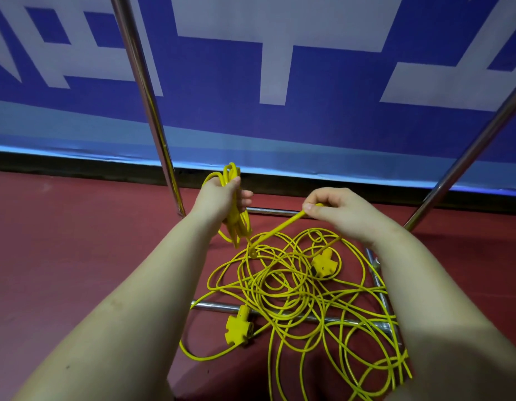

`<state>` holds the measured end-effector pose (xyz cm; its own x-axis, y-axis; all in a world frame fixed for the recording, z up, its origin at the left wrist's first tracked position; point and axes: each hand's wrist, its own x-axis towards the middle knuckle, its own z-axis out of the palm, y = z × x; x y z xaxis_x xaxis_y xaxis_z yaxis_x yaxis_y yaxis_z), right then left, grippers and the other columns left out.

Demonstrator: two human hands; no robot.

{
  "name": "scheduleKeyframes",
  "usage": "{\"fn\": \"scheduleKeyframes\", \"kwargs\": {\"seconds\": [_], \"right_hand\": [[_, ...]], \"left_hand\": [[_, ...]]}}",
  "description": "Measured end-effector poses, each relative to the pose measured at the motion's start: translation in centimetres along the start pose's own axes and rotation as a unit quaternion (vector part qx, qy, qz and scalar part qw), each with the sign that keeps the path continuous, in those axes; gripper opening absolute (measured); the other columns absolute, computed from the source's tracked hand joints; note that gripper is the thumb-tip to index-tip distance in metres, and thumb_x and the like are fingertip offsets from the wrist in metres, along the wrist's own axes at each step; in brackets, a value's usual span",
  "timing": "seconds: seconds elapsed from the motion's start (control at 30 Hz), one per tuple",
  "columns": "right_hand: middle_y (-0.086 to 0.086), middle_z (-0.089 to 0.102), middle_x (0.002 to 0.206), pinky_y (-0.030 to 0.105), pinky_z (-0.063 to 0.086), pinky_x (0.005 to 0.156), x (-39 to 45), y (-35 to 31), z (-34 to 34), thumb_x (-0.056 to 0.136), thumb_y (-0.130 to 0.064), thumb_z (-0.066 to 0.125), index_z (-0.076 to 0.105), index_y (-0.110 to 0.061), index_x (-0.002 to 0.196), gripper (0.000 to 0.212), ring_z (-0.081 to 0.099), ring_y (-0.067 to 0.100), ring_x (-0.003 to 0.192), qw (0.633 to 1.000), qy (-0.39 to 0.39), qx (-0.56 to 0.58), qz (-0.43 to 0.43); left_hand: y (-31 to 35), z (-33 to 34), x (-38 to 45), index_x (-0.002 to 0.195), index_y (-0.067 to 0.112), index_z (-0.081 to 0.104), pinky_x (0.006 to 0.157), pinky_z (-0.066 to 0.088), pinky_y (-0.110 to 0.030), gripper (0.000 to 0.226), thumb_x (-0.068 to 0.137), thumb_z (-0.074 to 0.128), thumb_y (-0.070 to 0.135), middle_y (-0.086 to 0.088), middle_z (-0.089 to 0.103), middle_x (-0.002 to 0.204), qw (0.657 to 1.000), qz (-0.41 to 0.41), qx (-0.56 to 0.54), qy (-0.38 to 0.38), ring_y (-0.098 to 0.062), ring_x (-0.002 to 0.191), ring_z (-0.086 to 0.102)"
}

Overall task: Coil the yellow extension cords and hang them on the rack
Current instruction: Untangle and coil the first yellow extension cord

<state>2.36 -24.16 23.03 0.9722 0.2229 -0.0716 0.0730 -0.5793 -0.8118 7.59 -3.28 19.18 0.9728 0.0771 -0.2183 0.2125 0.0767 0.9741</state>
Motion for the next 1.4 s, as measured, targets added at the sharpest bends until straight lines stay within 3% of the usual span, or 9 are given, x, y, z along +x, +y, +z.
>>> {"fn": "scheduleKeyframes", "kwargs": {"seconds": [0.23,0.37,0.73,0.83,0.93,1.03,1.17,1.27,1.4], "right_hand": [[0.000,0.065,0.078,0.025,0.043,0.069,0.6,0.0,1.3,0.081,-0.025,0.071,0.064,-0.024,0.079,0.007,0.055,0.009,0.071,0.997,0.072,0.007,-0.041],[-0.010,0.058,0.068,0.019,0.042,0.062,0.9,0.5,1.3,0.073,-0.025,0.079,0.057,-0.023,0.078,0.022,0.053,0.004,0.063,0.986,0.163,-0.008,-0.027],[-0.010,0.058,0.072,0.023,0.043,0.063,0.9,0.9,1.1,0.071,-0.031,0.079,0.056,-0.019,0.082,0.028,0.052,0.007,0.063,0.977,0.210,-0.043,-0.021],[-0.005,0.059,0.072,0.028,0.043,0.063,1.2,1.4,0.9,0.078,-0.035,0.072,0.055,-0.022,0.080,0.021,0.053,0.011,0.065,0.985,0.161,-0.058,-0.007],[-0.006,0.061,0.070,0.031,0.044,0.063,1.3,2.4,0.9,0.093,-0.036,0.054,0.052,-0.023,0.077,0.021,0.057,0.017,0.067,0.986,0.015,-0.152,0.062],[-0.007,0.063,0.074,0.031,0.046,0.070,1.1,3.2,1.4,0.096,-0.029,0.047,0.055,-0.024,0.075,0.024,0.056,0.018,0.074,0.968,-0.120,-0.174,0.135],[0.004,0.066,0.096,0.031,0.048,0.076,0.8,3.8,1.8,0.094,-0.022,0.051,0.059,-0.019,0.088,0.011,0.062,0.022,0.086,0.934,-0.184,-0.252,0.175],[0.003,0.067,0.083,0.028,0.048,0.058,1.1,3.6,2.0,0.096,-0.017,0.049,0.055,-0.016,0.084,0.013,0.065,0.018,0.070,0.964,-0.123,-0.150,0.183],[0.008,0.067,0.077,0.022,0.054,0.051,1.3,1.6,1.3,0.097,-0.015,0.048,0.055,-0.010,0.090,0.011,0.067,0.012,0.052,0.967,0.016,0.194,0.163]], "left_hand": [[-0.8,1.9,-1.7,0.108,0.004,0.055,0.056,0.056,-0.028,0.019,0.098,0.049,0.019,-0.009,0.068,0.076,0.981,-0.029,0.093,-0.166,-0.017,0.061,0.067],[-0.8,2.7,-3.1,0.094,0.013,0.058,0.050,0.051,-0.023,0.014,0.099,0.047,0.021,-0.003,0.070,0.068,0.960,-0.045,0.089,-0.262,-0.014,0.058,0.066],[-1.2,3.6,-3.9,0.082,0.015,0.049,0.054,0.041,-0.026,0.023,0.099,0.045,0.031,0.004,0.055,0.057,0.945,-0.045,0.084,-0.312,-0.010,0.049,0.052],[-0.7,3.4,-3.6,0.079,0.016,0.047,0.046,0.040,-0.020,0.023,0.099,0.044,0.025,0.005,0.051,0.054,0.952,-0.033,0.060,-0.299,-0.008,0.047,0.049],[-0.1,2.6,-2.9,0.078,0.015,0.048,0.042,0.037,-0.016,0.023,0.100,0.043,0.022,0.005,0.048,0.052,0.974,-0.018,0.018,-0.227,-0.007,0.043,0.047],[0.4,1.6,-1.9,0.078,0.013,0.049,0.046,0.038,-0.019,0.025,0.101,0.042,0.020,0.007,0.047,0.047,0.989,0.012,-0.032,-0.146,-0.007,0.041,0.045],[1.1,0.7,-1.4,0.076,0.013,0.049,0.046,0.040,-0.018,0.027,0.101,0.042,0.022,0.008,0.046,0.047,0.990,0.032,-0.121,-0.070,-0.007,0.041,0.044],[1.0,0.4,-1.3,0.076,0.014,0.050,0.047,0.041,-0.019,0.027,0.100,0.046,0.026,0.007,0.049,0.051,0.995,0.051,-0.060,-0.054,-0.010,0.047,0.049],[0.1,0.7,-1.4,0.079,0.013,0.051,0.058,0.047,-0.026,0.022,0.098,0.050,0.023,0.002,0.054,0.059,0.994,0.052,0.042,-0.087,-0.010,0.050,0.054]]}}
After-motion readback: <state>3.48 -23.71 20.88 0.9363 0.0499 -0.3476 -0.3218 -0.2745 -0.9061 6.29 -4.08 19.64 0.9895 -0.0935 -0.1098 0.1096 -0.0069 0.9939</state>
